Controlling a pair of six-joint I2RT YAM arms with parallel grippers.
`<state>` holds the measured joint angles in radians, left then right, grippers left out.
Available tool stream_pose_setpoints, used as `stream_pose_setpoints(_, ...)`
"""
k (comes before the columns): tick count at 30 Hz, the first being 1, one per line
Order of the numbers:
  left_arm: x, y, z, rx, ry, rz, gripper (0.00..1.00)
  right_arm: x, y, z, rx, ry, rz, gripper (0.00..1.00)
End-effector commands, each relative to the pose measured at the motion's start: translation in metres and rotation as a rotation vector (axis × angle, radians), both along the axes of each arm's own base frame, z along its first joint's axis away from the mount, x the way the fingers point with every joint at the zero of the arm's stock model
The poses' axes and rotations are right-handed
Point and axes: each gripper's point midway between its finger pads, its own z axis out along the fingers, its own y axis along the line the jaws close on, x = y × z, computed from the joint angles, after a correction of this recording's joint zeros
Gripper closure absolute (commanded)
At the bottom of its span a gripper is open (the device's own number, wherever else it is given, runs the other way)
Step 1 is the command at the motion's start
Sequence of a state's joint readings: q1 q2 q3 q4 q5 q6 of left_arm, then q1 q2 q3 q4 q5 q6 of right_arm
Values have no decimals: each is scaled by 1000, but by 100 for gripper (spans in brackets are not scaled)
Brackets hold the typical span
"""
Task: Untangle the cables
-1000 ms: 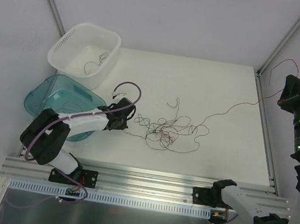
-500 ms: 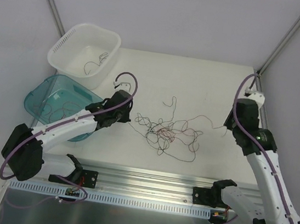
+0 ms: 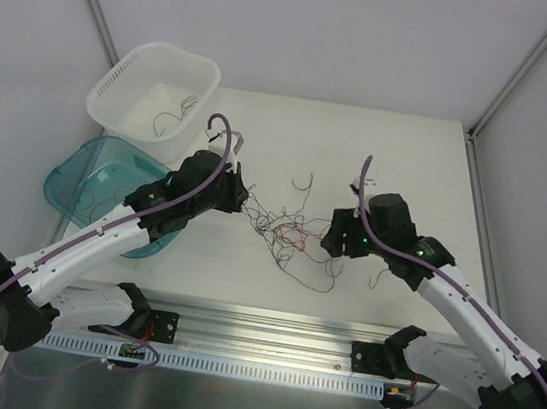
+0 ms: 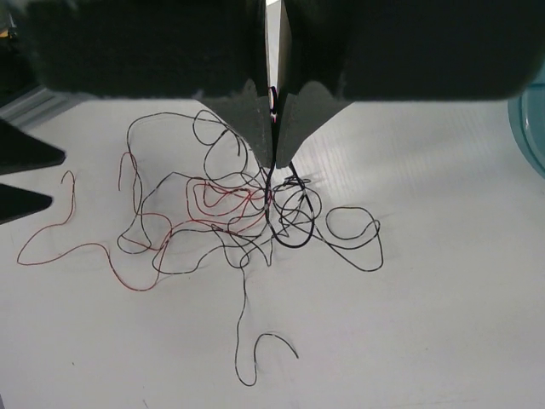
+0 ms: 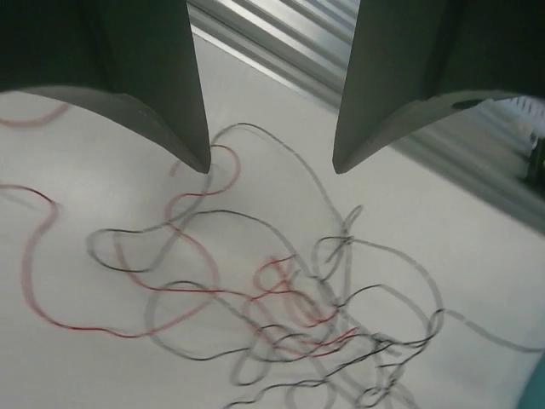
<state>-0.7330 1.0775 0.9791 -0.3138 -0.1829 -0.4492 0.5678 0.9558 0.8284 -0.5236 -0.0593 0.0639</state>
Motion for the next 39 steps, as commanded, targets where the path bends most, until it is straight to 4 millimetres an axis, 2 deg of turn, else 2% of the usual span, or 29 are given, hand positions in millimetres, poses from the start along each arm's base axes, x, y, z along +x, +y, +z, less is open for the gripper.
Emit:
stream_pose_setpoints(1, -9, -8, 16, -18, -17, -62, 100, -12, 75, 10, 168, -49, 292, 37)
stream_pose_setpoints(3, -10, -9, 16, -18, -14, -64, 100, -8, 98, 12, 249, -82, 332, 39)
stream_pose_setpoints(4, -12, -11, 17, -25, -13, -69, 100, -13, 113, 4, 274, -46, 364, 39)
stream_pose_setpoints(5, -12, -11, 16, -24, -10, -70, 100, -8, 125, 10, 313, -85, 385, 39)
stream_pose_setpoints(6, -12, -12, 17, -26, -11, -71, 100, -8, 134, 8, 324, -83, 402, 40)
stream_pose_setpoints(7, -12, -12, 18, -26, -12, -71, 100, -12, 145, -4, 319, -51, 430, 40)
stream_pose_setpoints(8, -13, -12, 17, -24, -10, -69, 100, -11, 155, -1, 338, -55, 458, 41)
stream_pose_setpoints(10, -13, -12, 17, -27, -11, -70, 100, -17, 169, -8, 342, -37, 506, 41)
stream_pose_setpoints(11, -13, -13, 17, -25, -8, -73, 100, -16, 175, -21, 330, -14, 514, 42)
stream_pose_setpoints(17, -14, -9, 18, -21, -16, -63, 100, -18, 194, -48, 340, 47, 547, 48)
stream_pose_setpoints(19, -14, -7, 17, -14, -21, -57, 100, -18, 196, -55, 338, 61, 548, 56)
stream_pose_setpoints(20, -13, -5, 16, -4, -22, -52, 100, -18, 195, -57, 338, 59, 549, 64)
stream_pose_setpoints(21, -11, 0, 12, 17, -28, -29, 100, -19, 194, -51, 341, 40, 556, 86)
stream_pose_setpoints(22, -10, 6, 8, 47, -29, -15, 100, -18, 191, -49, 335, 24, 546, 95)
stream_pose_setpoints(23, -9, 12, 5, 71, -32, 4, 100, -19, 184, -49, 308, 29, 536, 99)
stream_pose_setpoints(24, -8, 20, -3, 105, -25, 28, 100, -18, 178, -45, 282, 2, 543, 99)
stream_pose_setpoints(25, -4, 38, -10, 160, -19, 86, 100, -11, 169, -26, 277, -62, 516, 99)
stream_pose_setpoints(26, -3, 48, -15, 185, -3, 115, 100, -13, 155, -27, 236, -44, 497, 99)
stream_pose_setpoints(27, -2, 59, -21, 205, 13, 141, 100, -9, 145, -19, 221, -66, 471, 99)
stream_pose_setpoints(28, 2, 77, -24, 220, 25, 195, 100, 6, 126, 4, 223, -136, 401, 99)
stream_pose_setpoints(30, 0, 96, -30, 260, 48, 241, 100, 11, 88, 11, 174, -138, 325, 99)
stream_pose_setpoints(31, 0, 105, -26, 270, 34, 263, 100, 27, 61, 21, 162, -163, 236, 99)
stream_pose_setpoints(32, 1, 116, -24, 286, 27, 299, 100, 22, 36, 38, 156, -194, 184, 99)
stream_pose_setpoints(33, 1, 121, -19, 292, 22, 311, 100, 28, 21, 57, 150, -233, 131, 99)
stream_pose_setpoints(34, 0, 126, -14, 296, 7, 318, 100, 38, -9, 71, 128, -270, 37, 99)
stream_pose_setpoints(35, 2, 133, -10, 296, 0, 339, 100, 31, -28, 79, 99, -272, -2, 99)
stream_pose_setpoints(36, 3, 135, -6, 295, -6, 347, 100, 33, -42, 108, 103, -330, -51, 99)
stream_pose_setpoints(37, 3, 138, -1, 296, -15, 351, 100, 38, -68, 118, 86, -346, -143, 99)
stream_pose_setpoints(39, 5, 144, 6, 304, -24, 372, 100, 34, -94, 137, 75, -358, -246, 99)
